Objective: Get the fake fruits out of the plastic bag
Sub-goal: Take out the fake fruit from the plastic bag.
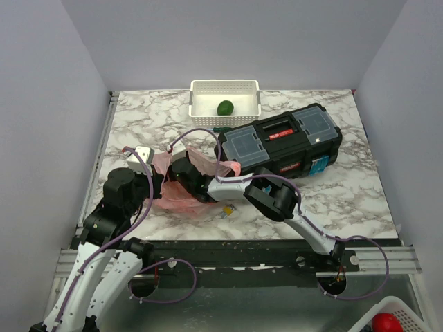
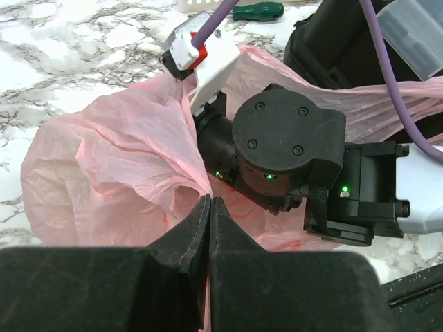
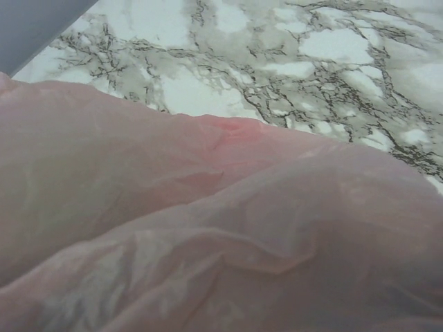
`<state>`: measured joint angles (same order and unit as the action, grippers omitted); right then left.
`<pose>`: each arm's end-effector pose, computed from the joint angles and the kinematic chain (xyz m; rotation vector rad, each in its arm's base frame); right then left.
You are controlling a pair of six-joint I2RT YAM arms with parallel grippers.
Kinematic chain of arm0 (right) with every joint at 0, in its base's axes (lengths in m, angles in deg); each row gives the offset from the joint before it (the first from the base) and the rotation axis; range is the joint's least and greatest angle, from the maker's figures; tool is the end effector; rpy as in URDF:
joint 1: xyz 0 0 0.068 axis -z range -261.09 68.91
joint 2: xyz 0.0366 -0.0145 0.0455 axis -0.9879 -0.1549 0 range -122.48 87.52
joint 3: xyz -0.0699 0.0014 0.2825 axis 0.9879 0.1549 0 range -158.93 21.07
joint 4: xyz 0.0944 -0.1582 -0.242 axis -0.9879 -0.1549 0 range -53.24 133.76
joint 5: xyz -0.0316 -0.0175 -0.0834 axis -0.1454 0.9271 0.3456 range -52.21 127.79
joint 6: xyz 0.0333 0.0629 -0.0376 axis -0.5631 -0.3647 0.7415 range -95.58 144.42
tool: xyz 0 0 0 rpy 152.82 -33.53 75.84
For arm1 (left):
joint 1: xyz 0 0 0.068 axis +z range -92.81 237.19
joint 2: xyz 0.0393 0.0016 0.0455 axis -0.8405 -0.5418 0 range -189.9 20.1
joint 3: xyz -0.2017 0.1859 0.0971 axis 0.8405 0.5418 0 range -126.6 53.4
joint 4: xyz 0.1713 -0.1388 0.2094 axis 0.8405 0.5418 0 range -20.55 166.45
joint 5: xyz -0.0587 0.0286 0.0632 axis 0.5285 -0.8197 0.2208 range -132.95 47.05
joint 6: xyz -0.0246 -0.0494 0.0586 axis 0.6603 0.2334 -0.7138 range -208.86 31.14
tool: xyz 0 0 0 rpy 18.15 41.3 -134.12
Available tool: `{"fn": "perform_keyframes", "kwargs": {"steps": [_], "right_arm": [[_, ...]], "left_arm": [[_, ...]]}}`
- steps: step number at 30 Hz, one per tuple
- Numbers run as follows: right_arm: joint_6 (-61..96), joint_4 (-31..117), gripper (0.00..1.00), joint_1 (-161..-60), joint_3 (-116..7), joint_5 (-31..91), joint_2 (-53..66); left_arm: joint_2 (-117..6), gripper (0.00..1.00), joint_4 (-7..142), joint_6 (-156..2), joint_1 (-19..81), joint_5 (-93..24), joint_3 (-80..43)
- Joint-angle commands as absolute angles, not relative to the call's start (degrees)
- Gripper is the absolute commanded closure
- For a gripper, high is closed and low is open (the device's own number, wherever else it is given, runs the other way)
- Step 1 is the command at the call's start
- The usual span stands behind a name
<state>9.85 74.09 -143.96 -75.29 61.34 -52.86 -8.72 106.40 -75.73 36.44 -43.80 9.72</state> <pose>0.3084 0.5408 0.1027 -0.4690 1.7682 0.5935 0.1595 -0.0594 0.3282 0.1216 1.9710 -0.3735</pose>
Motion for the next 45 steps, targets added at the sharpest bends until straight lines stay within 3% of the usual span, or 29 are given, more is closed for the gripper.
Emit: {"fn": "perform_keyframes", "kwargs": {"steps": [1, 4, 10, 16, 23, 35, 45], "right_arm": [[11.2, 74.4, 0.40, -142.8, -74.1, 64.1, -51.4], [12.8, 75.2, 0.47, -142.7, -75.5, 65.0, -49.5], [12.6, 76.7, 0.63, -142.7, -67.0, 65.5, -44.0], [9.7, 74.8, 0.80, -142.7, -61.6, 59.7, -37.3], [6.9, 69.4, 0.87, -144.0, -54.1, 50.0, -29.1], [5.3, 64.5, 0.89, -145.1, -44.8, 41.0, -15.7], [8.2, 61.7, 0.96, -145.1, -44.1, 46.2, -5.5]], "left_arm": [[-8.6, 1.00, 105.8, -75.7, 36.2, -43.7, 9.6], [-8.7, 1.00, 106.0, -75.7, 36.2, -43.9, 9.5], [-8.6, 1.00, 106.4, -75.3, 36.2, -45.6, 9.4], [-8.7, 1.00, 106.5, -75.1, 36.2, -46.4, 9.4], [-9.1, 1.00, 106.5, -74.6, 36.3, -47.9, 9.5], [-9.9, 1.00, 106.2, -74.4, 36.7, -48.0, 9.6], [-10.7, 1.00, 106.4, -74.2, 36.9, -48.4, 9.4]]}}
